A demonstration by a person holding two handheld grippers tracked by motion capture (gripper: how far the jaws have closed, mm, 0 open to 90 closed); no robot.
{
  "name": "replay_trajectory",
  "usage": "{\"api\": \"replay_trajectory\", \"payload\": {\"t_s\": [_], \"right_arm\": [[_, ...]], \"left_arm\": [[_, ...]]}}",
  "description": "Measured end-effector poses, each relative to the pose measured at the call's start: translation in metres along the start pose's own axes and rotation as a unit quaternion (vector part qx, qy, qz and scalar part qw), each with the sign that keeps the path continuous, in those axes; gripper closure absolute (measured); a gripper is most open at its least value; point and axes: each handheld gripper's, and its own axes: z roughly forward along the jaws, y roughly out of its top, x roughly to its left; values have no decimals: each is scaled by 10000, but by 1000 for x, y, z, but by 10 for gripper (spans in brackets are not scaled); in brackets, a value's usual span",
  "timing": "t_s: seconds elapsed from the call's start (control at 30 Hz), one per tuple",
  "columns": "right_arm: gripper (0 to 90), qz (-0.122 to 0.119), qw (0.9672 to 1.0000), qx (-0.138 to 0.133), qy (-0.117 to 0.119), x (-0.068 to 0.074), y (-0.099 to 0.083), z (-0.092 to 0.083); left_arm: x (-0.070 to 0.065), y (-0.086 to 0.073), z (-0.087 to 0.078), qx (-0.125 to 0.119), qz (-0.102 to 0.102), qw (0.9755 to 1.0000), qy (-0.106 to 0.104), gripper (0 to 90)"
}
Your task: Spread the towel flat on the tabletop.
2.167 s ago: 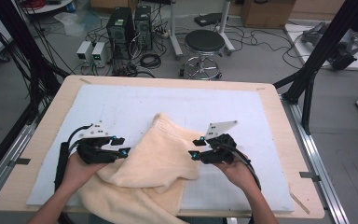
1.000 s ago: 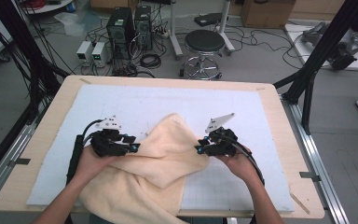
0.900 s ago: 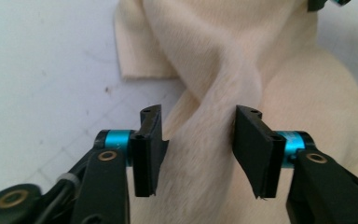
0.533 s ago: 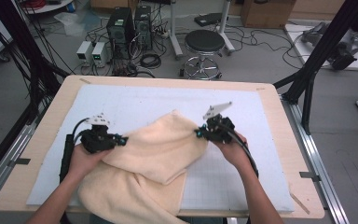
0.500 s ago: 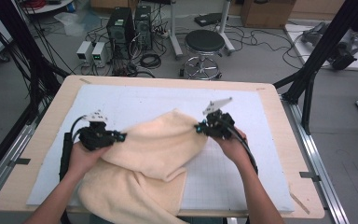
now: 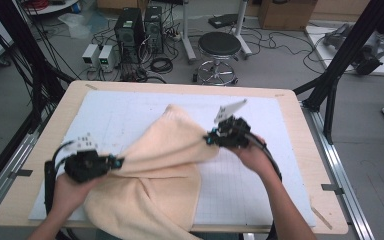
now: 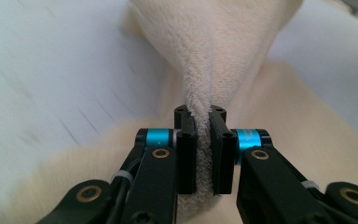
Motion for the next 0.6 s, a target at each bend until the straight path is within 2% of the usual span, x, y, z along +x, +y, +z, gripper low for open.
{"api": "replay_trajectory", "payload": {"t_s": [0.03, 0.1, 0.13, 0.17, 0.2, 0.23, 0.37, 0.43, 0.47, 0.53, 0.57, 0.6], "right_arm": [[797, 30, 9998, 102, 196, 9, -11, 8], [739, 12, 9989, 277, 390, 25, -29, 19], [712, -2, 9986, 259, 459, 30, -35, 21], [676, 56, 9985, 282, 470, 34, -39, 21], [655, 19, 9991, 193, 372, 36, -41, 19], [642, 40, 9992, 74, 393, 36, -42, 16], [632, 316, 9985, -381, 218, 24, -41, 0], [626, 365, 9983, -434, 163, 16, -39, 0], [626, 351, 9983, -447, 119, 12, -39, 2], [626, 404, 9986, -336, 8, 4, -41, 12], [626, 434, 9988, -239, -47, -1, -42, 18], [626, 502, 9985, -189, -86, -6, -44, 25]], "left_arm": [[-3, -11, 2, 178, -4, 9997, -137, 808], [-7, -23, 2, 234, 29, 9992, -323, 707], [-8, -23, 2, 220, -22, 9991, -373, 673], [-6, -21, 0, 213, 18, 9991, -370, 654], [-5, -17, -1, 160, 54, 9993, -345, 632], [-2, -11, -2, 85, 109, 9995, -290, 610], [8, 12, 3, -247, 169, 9994, -171, 572], [17, 18, 12, -324, 143, 9994, -6, 548], [22, 19, 18, -345, 95, 9993, 96, 536], [30, 20, 29, -280, 187, 9989, 318, 529], [34, 20, 35, -242, 190, 9989, 355, 529], [37, 20, 41, -228, 82, 9993, 295, 532]]}}
